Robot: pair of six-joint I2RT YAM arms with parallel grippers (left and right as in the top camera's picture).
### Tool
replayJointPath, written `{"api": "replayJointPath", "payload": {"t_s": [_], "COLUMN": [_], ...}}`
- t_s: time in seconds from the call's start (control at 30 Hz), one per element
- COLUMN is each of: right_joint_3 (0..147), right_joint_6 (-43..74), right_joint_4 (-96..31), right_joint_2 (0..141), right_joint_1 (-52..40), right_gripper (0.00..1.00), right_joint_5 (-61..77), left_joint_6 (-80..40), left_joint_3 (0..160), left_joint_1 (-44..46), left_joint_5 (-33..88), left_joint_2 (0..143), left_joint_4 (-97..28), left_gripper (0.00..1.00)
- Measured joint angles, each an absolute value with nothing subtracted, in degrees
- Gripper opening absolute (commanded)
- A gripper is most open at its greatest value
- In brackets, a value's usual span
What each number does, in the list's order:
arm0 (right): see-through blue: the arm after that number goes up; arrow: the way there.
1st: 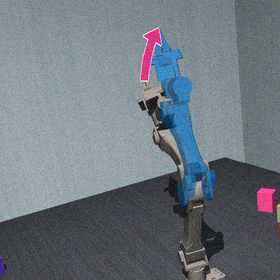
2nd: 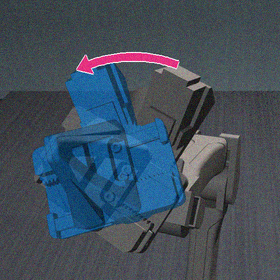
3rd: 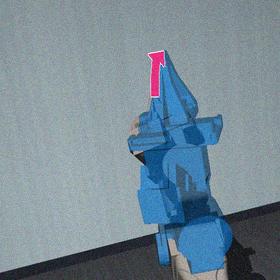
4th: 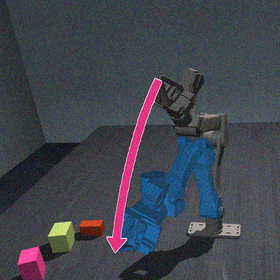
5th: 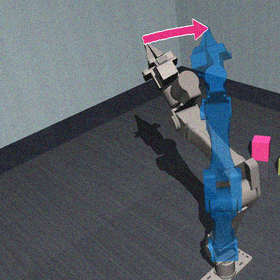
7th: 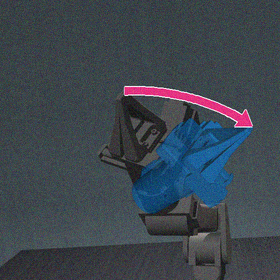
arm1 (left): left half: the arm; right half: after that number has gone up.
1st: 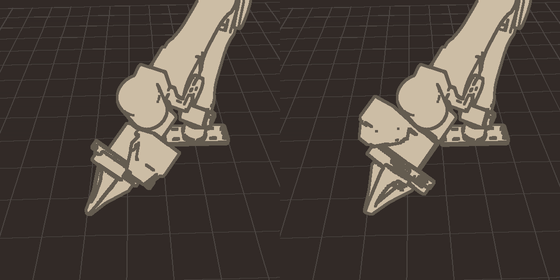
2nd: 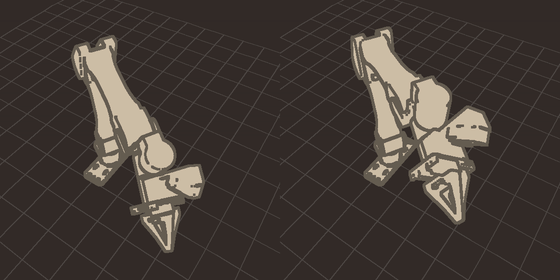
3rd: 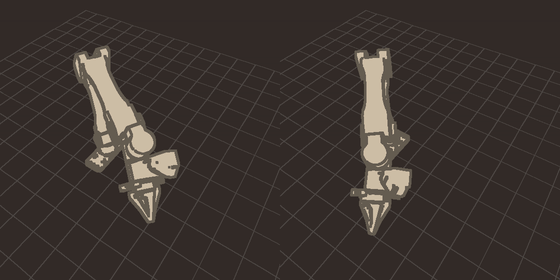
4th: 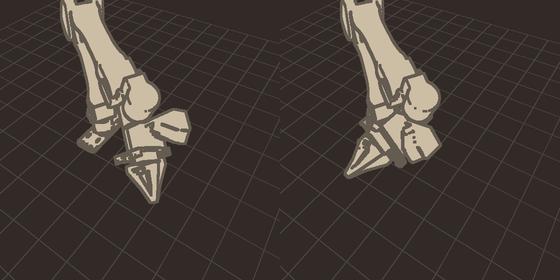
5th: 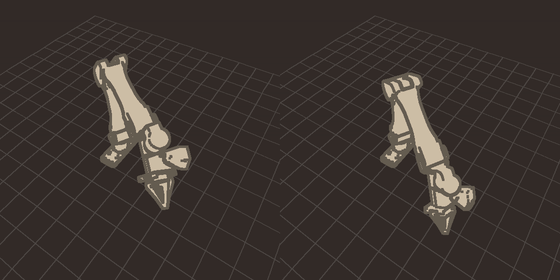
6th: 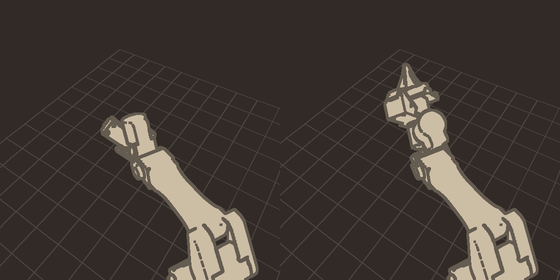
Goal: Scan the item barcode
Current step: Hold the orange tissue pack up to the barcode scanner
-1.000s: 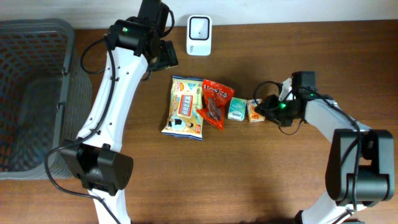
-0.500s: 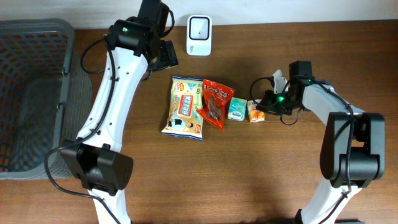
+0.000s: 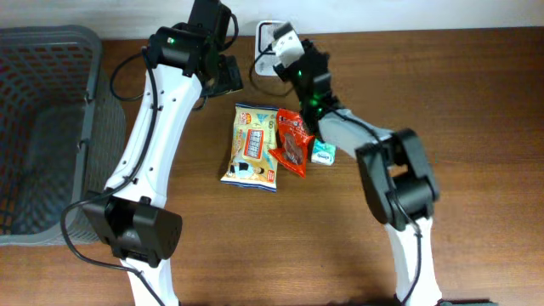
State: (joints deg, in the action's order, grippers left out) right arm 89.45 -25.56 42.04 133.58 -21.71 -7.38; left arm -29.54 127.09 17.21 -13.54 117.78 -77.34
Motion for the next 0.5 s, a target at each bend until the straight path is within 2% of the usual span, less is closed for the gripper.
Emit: {"api": "replayJointPath", "payload": {"t_s": [0.2, 0.3, 0.4, 0.5], "right_joint_3": [90.1, 96.2, 106.4, 109.2], "right_joint_6": [-45.5, -47.6, -46.0, -45.4], "right_joint_4": [50.7, 48.1, 39.6, 36.1], "right_joint_2": [139.1, 139.4, 141.0, 143.6], "right_joint_1": [-21.5, -21.0, -19.9, -19.5], "right_gripper": [0.04, 0.04, 0.04, 0.04], "right_joint_5": [-1.8, 1.1, 3.2, 3.8], "left_joint_6": [-29.5, -29.6, -29.5, -29.6], "left_joint_3": [127.1, 127.1, 127.1, 127.1], "left_joint_1": [17.2, 17.2, 17.2, 17.2], "left_joint_5": [-13.5, -13.5, -13.5, -13.5], "left_joint_2": [117.8, 117.8, 117.8, 117.8], "left_joint_4": [-77.4, -77.4, -77.5, -77.4], "left_gripper": [0.99, 0.99, 0.99, 0.99]}}
